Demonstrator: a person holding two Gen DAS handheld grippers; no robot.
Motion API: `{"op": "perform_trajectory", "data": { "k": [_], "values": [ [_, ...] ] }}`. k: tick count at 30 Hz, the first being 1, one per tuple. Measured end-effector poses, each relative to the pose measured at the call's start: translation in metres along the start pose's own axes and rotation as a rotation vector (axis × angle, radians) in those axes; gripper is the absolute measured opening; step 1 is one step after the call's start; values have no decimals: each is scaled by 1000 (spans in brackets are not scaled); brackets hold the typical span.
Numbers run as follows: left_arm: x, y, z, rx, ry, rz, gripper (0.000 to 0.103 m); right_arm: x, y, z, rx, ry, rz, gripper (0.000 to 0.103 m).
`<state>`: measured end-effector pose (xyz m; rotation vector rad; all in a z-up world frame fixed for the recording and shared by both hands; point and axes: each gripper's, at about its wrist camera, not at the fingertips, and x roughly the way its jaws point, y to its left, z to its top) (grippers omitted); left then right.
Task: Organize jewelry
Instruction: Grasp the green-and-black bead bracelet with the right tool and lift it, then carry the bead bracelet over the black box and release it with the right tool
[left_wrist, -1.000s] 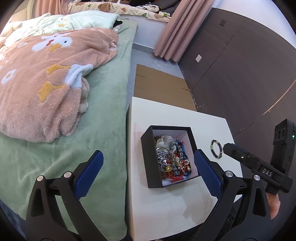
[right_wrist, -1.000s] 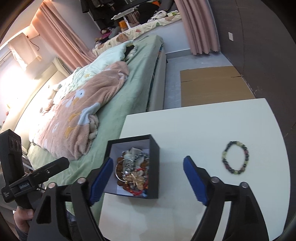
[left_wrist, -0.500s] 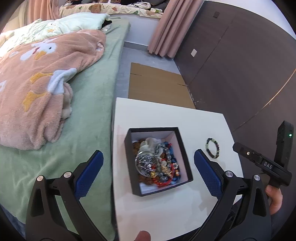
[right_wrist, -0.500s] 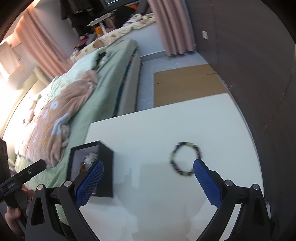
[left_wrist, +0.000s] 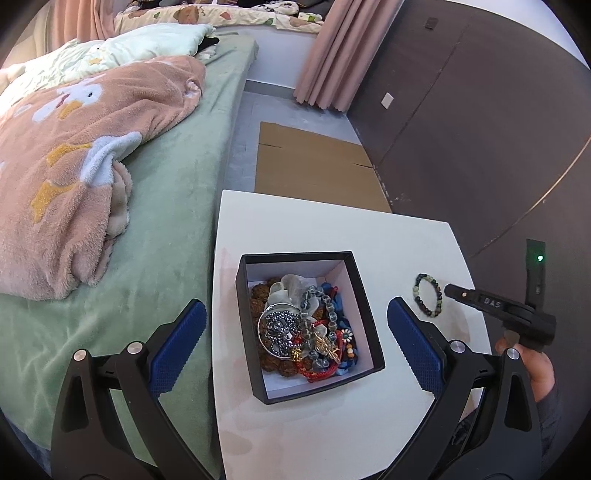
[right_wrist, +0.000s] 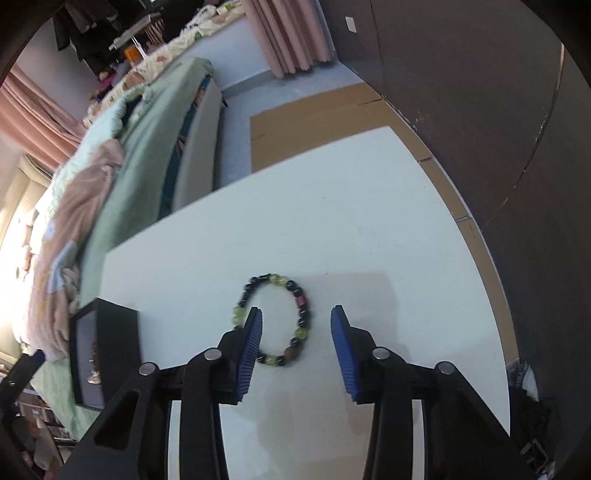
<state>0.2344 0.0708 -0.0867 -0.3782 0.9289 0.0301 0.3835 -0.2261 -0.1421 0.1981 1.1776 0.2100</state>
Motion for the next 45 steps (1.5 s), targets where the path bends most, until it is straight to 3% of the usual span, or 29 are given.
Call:
{"op": "perform_trajectory", "data": {
  "k": [5,7,9,15,31,37,41,44,45],
  "values": [
    [5,-2,1,-3,-3,-2,98,19,14,-2,-67,9,-92,26],
    [5,-4,1,1,-6,-6,98,22,24,-3,-130,9,-177,8],
    [4,-4,1,5,-10,-2,98,22,25,-1,-126,32,-130,8],
    [-11,3,0,-7,-50,-28,98,-10,33,0,-115,-23,-43,8],
    [-56,39,-6,-45,-117,-34,98,-114,133,-1,-272,-183,106,8],
    [-70,61,-11,-78,-133,-26,98,-126,175,-13,-339,-187,145,8],
    [-77,72,-16,-96,-138,-20,98,-120,203,-21,-358,-154,223,8],
    [-81,77,-17,-103,-141,-21,98,-112,216,-24,-353,-107,249,20],
    [-83,78,-18,-102,-143,-23,98,-110,217,-26,-352,-107,240,45]
  ]
}}
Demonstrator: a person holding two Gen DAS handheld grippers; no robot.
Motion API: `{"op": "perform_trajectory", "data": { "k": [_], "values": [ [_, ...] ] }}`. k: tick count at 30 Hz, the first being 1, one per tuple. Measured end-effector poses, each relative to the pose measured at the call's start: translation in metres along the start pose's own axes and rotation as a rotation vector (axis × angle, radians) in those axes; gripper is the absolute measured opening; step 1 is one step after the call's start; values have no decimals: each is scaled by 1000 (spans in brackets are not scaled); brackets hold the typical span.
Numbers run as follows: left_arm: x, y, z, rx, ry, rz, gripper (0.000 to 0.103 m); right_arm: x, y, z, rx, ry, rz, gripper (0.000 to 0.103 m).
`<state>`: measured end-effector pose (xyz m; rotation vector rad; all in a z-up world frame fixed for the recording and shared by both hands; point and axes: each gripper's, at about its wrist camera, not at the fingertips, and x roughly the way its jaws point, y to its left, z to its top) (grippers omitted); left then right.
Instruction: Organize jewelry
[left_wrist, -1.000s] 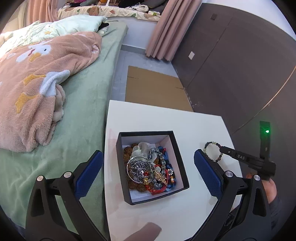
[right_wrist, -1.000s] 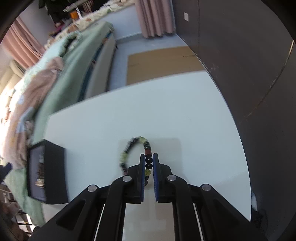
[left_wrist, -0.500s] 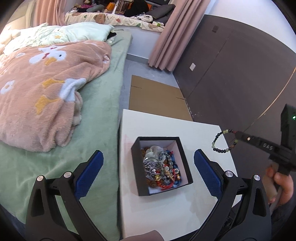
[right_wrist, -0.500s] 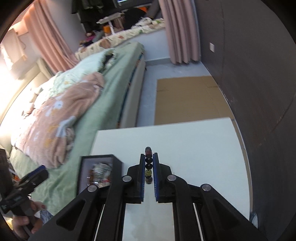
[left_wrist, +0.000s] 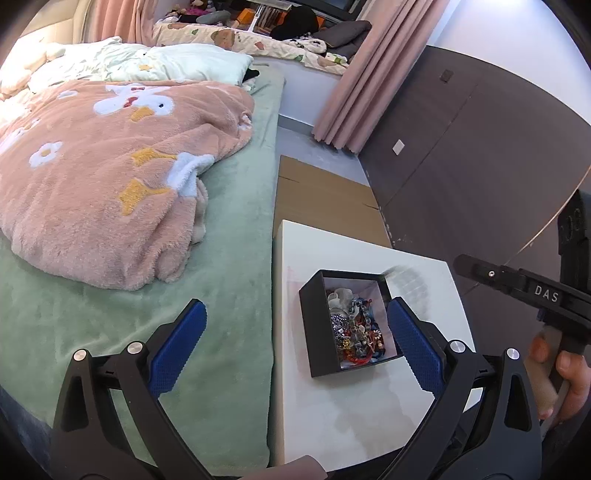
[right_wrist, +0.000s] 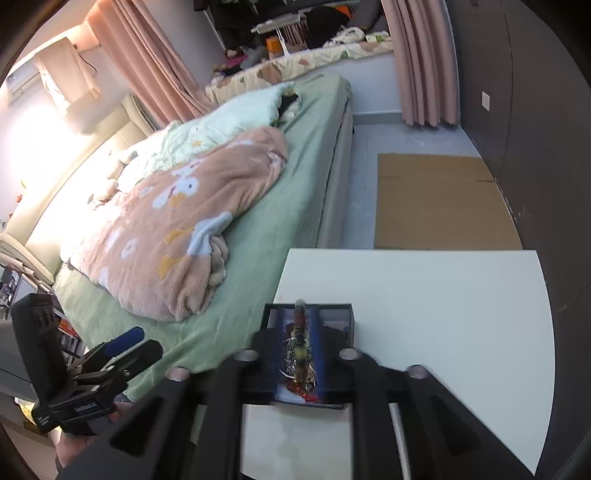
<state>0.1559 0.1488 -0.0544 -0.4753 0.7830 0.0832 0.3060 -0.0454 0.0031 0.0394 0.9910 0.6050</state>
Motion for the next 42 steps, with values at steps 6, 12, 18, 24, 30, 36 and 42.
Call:
{"op": "perform_trajectory", "data": {
  "k": [6,12,18,24,30,36,42],
  "values": [
    [-6,-1,-1,10,-2,-13,98,-12,-9,-12,20,-22,-46,58],
    [-14,-13,-4,34,-1,-38,98,-29,-23,-25,41,-35,-68,64],
    [-29,-32,-7,77,-10,-49,98,-51,-32,-41,63,-52,-77,76],
    [-52,-57,-16,138,-46,-46,98,-86,-40,-60,81,-103,-103,95],
    [-74,-87,-30,200,-67,-45,98,-121,-46,-88,106,-144,-128,95],
    [-92,-114,-48,271,-51,-44,98,-153,-53,-122,132,-189,-156,95],
    [-110,-132,-66,320,-47,-61,98,-184,-59,-149,158,-227,-183,95]
  ]
}}
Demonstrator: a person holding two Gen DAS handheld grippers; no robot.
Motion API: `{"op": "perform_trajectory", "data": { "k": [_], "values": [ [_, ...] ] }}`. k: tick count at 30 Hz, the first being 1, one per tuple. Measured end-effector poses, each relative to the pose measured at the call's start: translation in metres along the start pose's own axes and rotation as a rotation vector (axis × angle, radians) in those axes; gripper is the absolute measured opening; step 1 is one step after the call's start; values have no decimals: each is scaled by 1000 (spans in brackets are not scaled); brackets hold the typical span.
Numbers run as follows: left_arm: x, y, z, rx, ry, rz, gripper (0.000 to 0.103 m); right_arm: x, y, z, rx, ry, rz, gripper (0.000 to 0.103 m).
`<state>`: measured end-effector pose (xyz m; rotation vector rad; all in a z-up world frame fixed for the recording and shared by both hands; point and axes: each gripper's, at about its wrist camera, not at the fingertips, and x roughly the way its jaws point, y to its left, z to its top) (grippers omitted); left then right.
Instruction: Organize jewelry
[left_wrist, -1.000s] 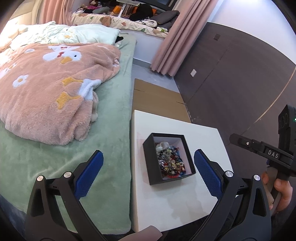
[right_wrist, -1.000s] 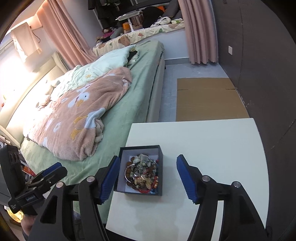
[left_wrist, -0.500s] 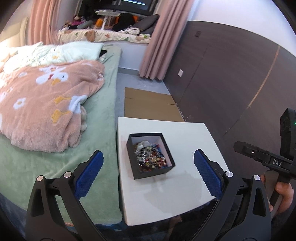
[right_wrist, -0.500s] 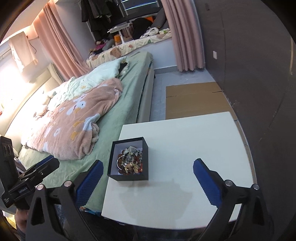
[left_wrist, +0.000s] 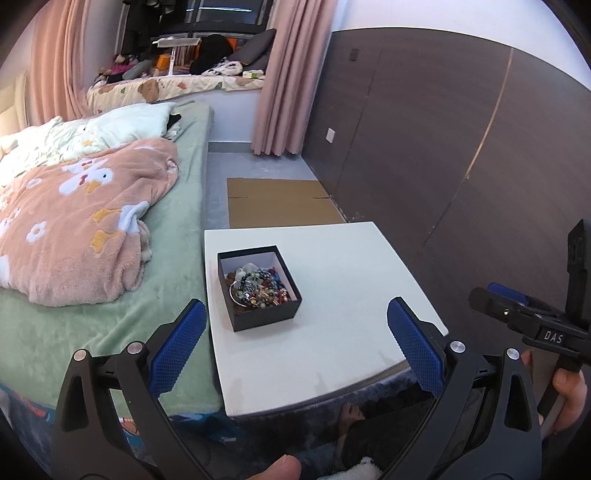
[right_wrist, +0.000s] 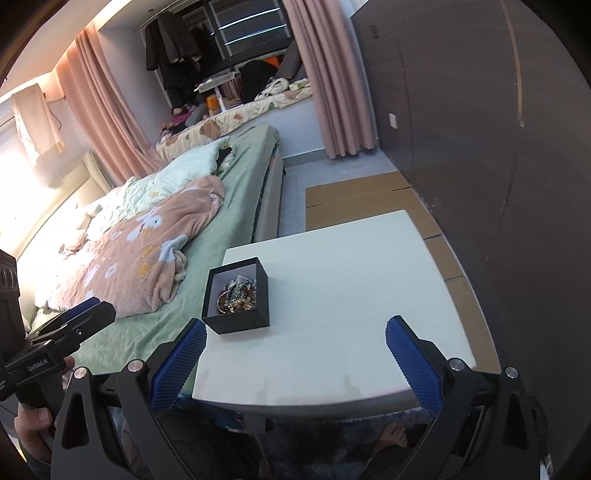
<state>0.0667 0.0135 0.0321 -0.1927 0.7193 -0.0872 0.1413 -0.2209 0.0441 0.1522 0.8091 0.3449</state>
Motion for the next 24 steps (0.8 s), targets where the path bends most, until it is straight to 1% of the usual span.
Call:
{"op": "perform_trajectory", "data": {
  "k": [5,10,18,24],
  "values": [
    [-12,-15,-6,50,-2,2,98,-30,-7,-16,6,-30,-23,95],
    [-23,-21,-12,69,-3,-5,98,-51,-12,-31,19,-42,-33,95],
    [-39,-27,-19,84,-26,0,98,-69,-15,-41,18,-53,-42,95],
    [-40,-29,-22,88,-28,6,98,-76,-19,-49,28,-56,-52,95]
  ]
}}
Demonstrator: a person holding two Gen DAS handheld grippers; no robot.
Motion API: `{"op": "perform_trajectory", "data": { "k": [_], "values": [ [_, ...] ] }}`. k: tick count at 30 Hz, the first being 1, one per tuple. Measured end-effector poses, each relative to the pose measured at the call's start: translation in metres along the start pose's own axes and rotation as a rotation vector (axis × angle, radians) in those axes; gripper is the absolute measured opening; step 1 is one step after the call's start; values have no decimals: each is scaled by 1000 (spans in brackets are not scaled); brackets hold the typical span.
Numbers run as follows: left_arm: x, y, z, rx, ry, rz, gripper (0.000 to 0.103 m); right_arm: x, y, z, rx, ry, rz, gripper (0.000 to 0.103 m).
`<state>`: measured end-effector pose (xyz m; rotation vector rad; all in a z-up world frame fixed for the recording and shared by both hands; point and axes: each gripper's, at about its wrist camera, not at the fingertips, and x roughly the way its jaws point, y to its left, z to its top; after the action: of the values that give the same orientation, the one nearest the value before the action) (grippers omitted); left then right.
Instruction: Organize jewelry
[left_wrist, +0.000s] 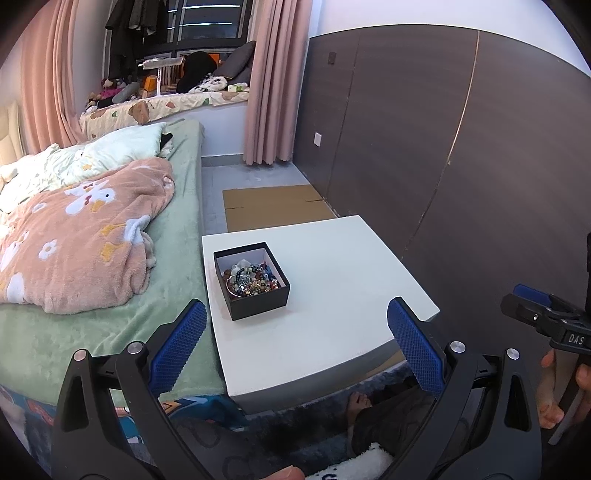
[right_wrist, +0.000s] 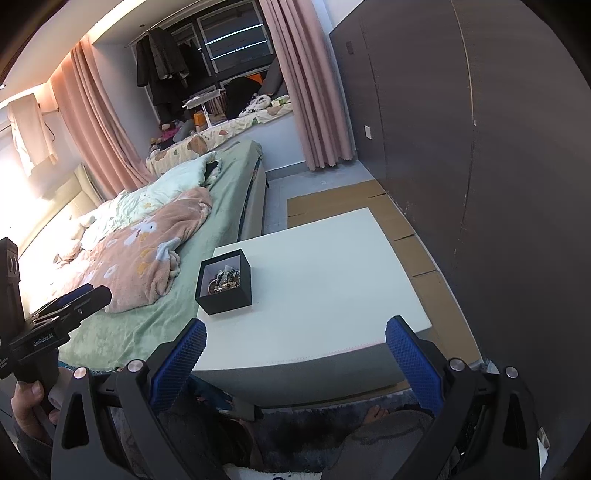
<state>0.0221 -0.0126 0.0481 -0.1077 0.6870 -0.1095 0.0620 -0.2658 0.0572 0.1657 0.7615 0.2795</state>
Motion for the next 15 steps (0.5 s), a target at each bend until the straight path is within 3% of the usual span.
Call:
{"op": "perform_trajectory", "data": {
  "k": [15],
  "values": [
    [-2,1,-3,-9,-8,-16,98,-3,0,-6,13,-11,-15,95]
  ]
}}
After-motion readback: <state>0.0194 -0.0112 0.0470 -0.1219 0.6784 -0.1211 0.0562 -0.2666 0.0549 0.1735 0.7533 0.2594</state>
